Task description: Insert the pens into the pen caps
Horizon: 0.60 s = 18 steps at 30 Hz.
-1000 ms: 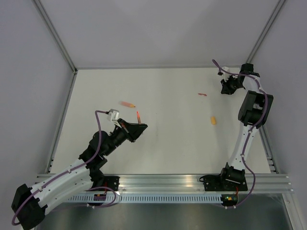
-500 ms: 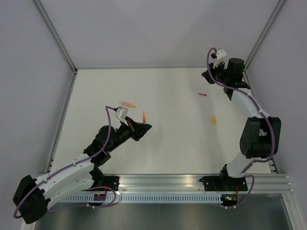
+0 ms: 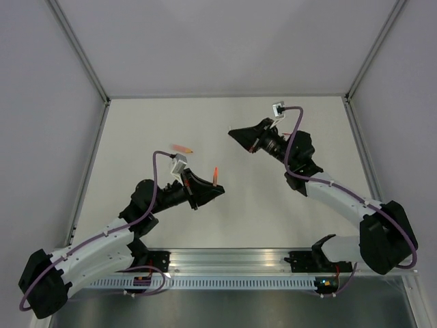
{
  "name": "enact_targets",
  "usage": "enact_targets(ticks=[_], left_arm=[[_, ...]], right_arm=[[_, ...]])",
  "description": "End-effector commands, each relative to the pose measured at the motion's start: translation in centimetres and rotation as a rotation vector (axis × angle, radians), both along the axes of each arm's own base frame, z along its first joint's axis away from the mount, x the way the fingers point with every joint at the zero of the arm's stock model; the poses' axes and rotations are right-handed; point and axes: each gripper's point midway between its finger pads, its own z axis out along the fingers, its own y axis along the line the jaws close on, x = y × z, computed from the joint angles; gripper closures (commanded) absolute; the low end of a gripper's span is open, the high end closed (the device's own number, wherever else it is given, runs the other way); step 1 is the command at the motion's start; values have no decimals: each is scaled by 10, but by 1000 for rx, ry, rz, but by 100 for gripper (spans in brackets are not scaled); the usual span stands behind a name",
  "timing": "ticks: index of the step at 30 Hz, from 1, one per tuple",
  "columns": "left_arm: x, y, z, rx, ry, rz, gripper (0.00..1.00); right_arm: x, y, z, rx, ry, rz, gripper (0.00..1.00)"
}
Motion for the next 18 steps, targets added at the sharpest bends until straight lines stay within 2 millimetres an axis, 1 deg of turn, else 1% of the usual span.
enact_targets(ticks=[1,2,3,4,5,9,12,13,15,18], left_arm=[[-10,-5,22,-41,-103,-75,98],[-11,-5,23,-45,-107,-80,98],[-11,-6,22,-45,-106,-81,98],[-12,-6,22,-46,-105,-82,98],[-13,-6,23,-51,-108,-87,98],[-17,-4,27,-72,-118,-96,98],[-17,-1,28,-82,-121,-88,98],[-18,0,30,-88,-125,-83,98],[-17,0,30,-89,-124,-79,98],[-17,0,30,-87,-121,-80,98]], right_arm=[[-55,19,70,183,-210,88,100],[-70,28,58,187,-205,122,100],[-78,29,60,207,-225,136,100],[-90,28,69,243,-278,156,100],[-99,32,65,249,-284,180,100],[-115,38,65,251,-331,210,100],[-131,39,70,269,-386,238,100],[-135,40,68,267,-391,245,100],[-140,40,71,285,-409,253,100],[-148,42,69,299,-417,275,100]])
